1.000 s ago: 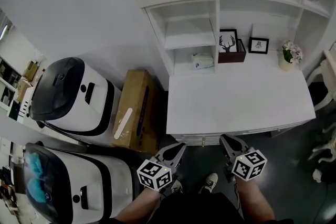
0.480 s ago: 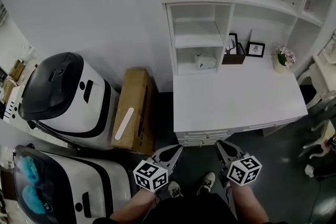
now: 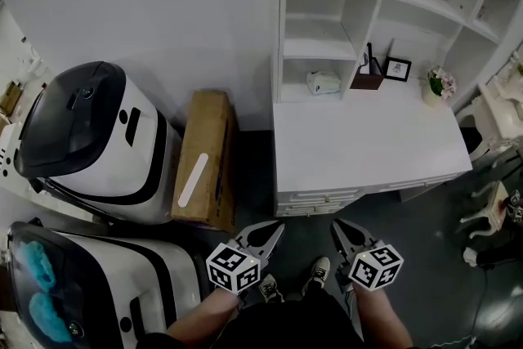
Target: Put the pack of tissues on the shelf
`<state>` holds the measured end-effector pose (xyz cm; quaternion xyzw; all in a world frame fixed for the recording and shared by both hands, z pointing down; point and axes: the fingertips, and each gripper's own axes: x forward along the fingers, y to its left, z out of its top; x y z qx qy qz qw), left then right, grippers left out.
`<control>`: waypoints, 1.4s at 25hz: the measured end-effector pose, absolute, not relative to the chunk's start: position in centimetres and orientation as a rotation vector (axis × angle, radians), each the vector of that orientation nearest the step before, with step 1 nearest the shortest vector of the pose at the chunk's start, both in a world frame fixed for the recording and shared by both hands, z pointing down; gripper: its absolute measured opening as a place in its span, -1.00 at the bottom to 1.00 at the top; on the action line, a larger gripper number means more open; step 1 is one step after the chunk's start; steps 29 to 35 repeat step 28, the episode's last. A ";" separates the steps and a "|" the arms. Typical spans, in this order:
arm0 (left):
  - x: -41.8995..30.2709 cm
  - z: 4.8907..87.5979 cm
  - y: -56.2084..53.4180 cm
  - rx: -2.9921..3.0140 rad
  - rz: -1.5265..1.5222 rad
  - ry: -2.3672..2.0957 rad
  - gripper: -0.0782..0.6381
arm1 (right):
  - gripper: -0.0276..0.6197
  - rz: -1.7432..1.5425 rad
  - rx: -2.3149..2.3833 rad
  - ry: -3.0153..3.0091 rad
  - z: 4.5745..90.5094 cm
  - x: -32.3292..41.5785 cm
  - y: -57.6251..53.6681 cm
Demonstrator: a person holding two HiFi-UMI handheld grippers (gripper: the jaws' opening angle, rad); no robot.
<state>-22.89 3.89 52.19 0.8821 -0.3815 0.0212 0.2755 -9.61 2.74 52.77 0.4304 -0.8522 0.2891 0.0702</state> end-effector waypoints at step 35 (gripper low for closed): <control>-23.3 51.3 6.3 2.387 0.044 -1.037 -0.77 | -0.90 0.846 1.308 -2.596 51.7 -10.4 4.8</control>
